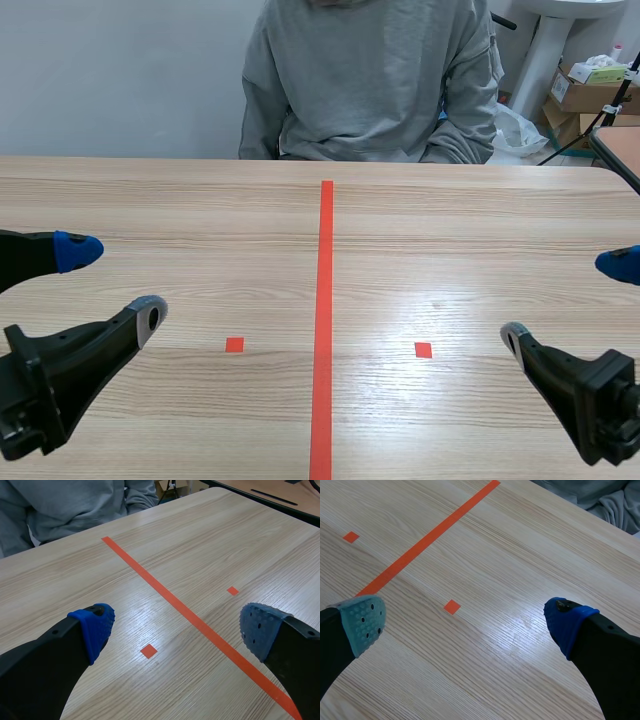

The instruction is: Do the leaf sorting experiment

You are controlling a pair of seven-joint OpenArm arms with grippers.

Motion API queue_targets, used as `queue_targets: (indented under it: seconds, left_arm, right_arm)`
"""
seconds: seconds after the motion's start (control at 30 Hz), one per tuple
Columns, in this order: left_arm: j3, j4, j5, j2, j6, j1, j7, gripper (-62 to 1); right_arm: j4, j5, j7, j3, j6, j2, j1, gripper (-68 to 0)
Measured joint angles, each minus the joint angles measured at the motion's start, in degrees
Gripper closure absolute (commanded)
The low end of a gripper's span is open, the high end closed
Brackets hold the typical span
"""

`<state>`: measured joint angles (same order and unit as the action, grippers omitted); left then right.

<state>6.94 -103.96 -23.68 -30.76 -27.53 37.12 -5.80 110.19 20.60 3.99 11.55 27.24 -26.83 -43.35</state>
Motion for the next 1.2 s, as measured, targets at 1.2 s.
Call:
queue_targets:
  seconds: [1.2]
  left_arm:
    - [0.0, 0.0, 0.0, 0.0, 0.0, 0.0, 0.17, -53.8]
  right_arm:
    - [0.0, 0.0, -0.42, 0.0, 0.0, 0.0, 0.94, -67.9]
